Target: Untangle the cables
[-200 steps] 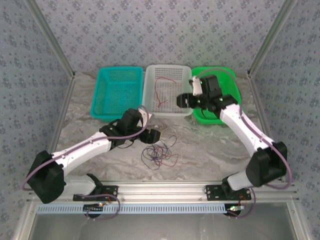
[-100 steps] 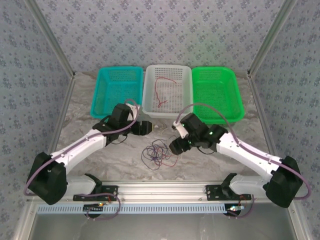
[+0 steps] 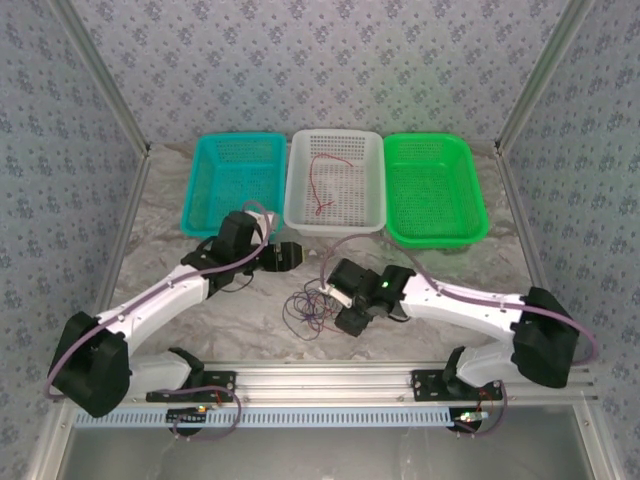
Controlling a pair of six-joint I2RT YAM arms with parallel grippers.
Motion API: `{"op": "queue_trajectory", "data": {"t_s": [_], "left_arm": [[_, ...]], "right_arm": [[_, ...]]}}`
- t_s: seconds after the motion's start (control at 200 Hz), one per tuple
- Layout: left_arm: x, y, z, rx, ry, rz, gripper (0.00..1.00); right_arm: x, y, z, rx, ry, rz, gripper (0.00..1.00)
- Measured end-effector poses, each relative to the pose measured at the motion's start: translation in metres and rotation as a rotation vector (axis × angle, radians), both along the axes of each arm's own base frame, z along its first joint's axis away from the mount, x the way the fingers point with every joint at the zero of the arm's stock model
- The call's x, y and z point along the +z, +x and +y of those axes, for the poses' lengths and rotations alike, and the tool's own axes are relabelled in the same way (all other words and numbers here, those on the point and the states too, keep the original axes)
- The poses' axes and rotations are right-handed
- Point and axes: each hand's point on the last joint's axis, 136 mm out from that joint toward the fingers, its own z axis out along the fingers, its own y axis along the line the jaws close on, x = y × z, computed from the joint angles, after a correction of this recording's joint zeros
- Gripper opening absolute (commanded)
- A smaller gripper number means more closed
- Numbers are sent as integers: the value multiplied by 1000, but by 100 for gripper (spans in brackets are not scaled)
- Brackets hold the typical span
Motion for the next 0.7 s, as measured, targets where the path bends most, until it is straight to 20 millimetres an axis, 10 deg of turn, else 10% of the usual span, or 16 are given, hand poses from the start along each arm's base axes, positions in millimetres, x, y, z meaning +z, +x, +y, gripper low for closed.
{"op": "queue_trajectory", "data": {"t_s": [0.45,0.7], "left_arm": [[8,0,14,50,-12,-34,81],[8,0,14,52,-12,-34,81]], "right_arm": [[-4,10,14,82,-13,-49,7],[27,11,15,52,89,-87,0]]}}
